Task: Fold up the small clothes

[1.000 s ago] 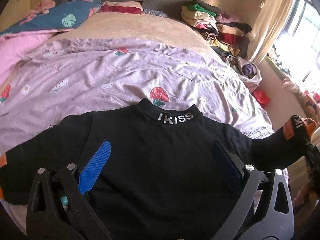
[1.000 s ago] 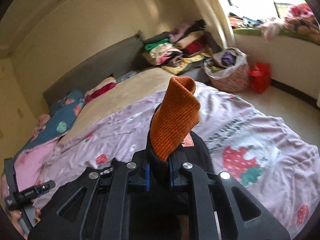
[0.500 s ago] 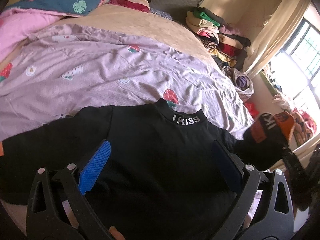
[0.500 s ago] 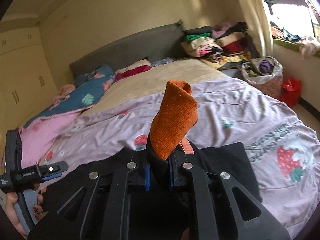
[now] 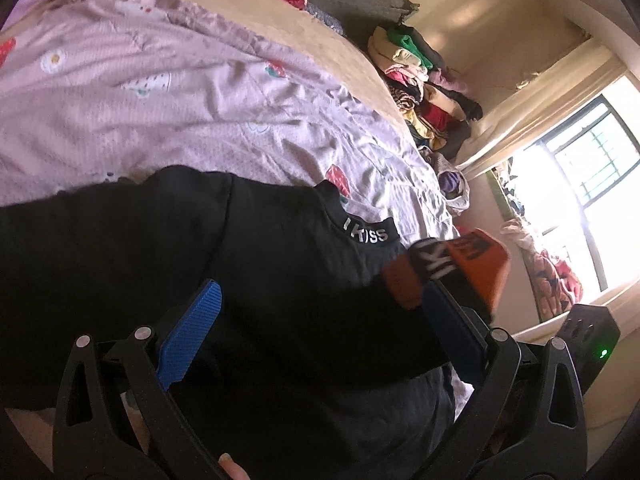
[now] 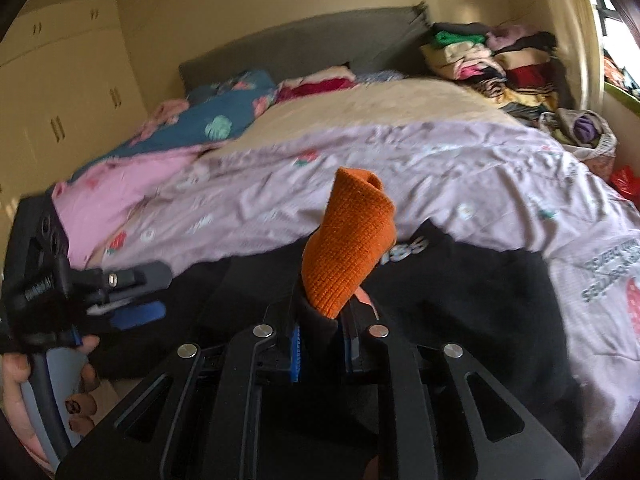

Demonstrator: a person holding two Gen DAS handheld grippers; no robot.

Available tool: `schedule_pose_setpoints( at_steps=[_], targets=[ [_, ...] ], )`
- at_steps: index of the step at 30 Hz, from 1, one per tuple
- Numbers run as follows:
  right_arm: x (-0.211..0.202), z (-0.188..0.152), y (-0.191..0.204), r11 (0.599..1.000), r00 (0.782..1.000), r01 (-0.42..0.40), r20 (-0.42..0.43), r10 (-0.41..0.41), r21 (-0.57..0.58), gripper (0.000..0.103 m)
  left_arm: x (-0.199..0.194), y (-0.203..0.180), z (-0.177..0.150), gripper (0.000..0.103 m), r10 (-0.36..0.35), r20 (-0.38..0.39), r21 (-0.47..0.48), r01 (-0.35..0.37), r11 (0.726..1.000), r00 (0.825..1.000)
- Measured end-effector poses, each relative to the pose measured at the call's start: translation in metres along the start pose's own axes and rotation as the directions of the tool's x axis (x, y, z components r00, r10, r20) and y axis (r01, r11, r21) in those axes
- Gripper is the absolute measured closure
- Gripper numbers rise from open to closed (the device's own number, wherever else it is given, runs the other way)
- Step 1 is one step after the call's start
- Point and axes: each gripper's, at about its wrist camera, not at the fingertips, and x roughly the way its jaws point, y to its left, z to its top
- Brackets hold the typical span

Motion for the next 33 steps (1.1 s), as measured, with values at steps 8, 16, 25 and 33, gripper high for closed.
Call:
schedule_pose_setpoints(
  at_steps=[8,16,25,33],
  targets=[
    [0.012,-0.024,0.031,0.983,0.983,-0.161,-0.097,0.153,-0.082,0.052,0.006,0.018,0.000,0.009,-0.058,-0.038,-0.044,0.056,0.997,0.998],
    [-0.008,-0.044,0.019,0.978,0.975,-0.195,-0.122,0.185,-0.078,0.042,0.019,0.024,-0.009,0.010,-0.013,-0.087,-0.042,0.010,0.999,0.996],
    [-0.035,-0.051,-0.063,0.990,0.995,-0.070,-0.059,0.077,0.119,0.042,0.045,0.000,-0.033,0.049,0.121,-0.134,0.119,-0.105,0.987,0.984],
    [-0.056,-0.051,-0.107,0.981,0.999,0.044,-0.012,-0.042,0.187,0.042,0.036,-0.022,-0.037,0.103,0.169,-0.042,0.235,-0.154,0.960,0.985]
  ],
)
